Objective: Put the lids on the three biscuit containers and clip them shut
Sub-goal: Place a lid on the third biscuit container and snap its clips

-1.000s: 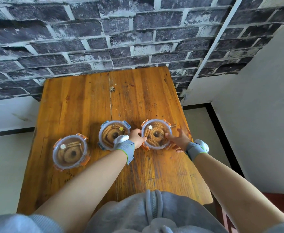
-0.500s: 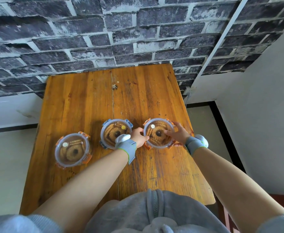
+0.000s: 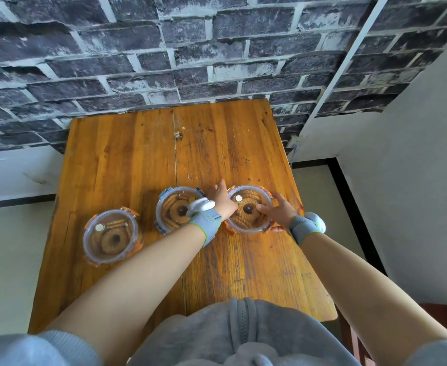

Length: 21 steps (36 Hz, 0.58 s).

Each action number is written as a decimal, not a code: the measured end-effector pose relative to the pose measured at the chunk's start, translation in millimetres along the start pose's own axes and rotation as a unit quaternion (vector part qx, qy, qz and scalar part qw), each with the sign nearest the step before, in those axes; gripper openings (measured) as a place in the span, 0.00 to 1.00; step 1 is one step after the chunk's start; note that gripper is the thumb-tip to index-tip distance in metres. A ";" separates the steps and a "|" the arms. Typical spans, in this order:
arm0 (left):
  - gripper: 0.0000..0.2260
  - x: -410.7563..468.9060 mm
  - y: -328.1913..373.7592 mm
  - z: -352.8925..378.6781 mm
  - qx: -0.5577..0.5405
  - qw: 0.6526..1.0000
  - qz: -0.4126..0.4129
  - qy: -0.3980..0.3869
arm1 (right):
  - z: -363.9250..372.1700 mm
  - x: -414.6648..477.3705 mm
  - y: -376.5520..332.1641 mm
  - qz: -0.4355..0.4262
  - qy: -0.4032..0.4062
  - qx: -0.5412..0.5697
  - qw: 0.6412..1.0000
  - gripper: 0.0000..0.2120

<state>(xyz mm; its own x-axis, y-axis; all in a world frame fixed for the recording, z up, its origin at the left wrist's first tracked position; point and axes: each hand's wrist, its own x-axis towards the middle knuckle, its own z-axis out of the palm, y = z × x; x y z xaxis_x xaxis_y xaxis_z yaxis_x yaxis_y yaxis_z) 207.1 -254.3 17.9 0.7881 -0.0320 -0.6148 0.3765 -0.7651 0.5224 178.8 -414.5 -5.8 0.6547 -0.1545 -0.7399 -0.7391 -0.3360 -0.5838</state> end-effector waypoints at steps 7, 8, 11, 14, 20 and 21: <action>0.36 3.7 13.1 -9.2 0.031 0.997 0.047 -0.047 | 0.4 3.7 1.1 0.002 0.001 -0.005 1.000 0.34; 0.36 4.5 11.0 -8.5 0.042 0.997 0.049 -0.053 | 0.5 4.3 1.5 0.004 0.001 -0.005 1.000 0.34; 0.34 5.9 2.9 -8.2 0.071 0.995 0.052 -0.042 | 0.5 6.1 2.9 0.008 -0.003 -0.010 1.000 0.34; 0.34 6.8 -3.3 -10.6 0.071 0.995 0.055 -0.032 | -0.1 7.8 3.2 0.013 -0.011 -0.016 1.000 0.33; 0.35 10.5 -9.3 -10.3 0.032 0.997 0.048 -0.042 | -2.0 11.6 3.0 0.021 -0.017 -0.018 0.999 0.33; 0.34 11.1 -9.6 -11.0 0.026 0.998 0.043 -0.044 | -1.6 11.5 2.6 0.020 -0.019 -0.022 0.999 0.33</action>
<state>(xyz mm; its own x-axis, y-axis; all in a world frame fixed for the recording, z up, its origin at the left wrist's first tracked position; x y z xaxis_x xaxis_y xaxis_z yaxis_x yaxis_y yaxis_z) 217.6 -240.3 12.6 0.7694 -0.1541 -0.6199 0.2819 -0.7890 0.5460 184.7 -418.7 -15.2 0.6184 -0.1334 -0.7745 -0.7556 -0.3719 -0.5393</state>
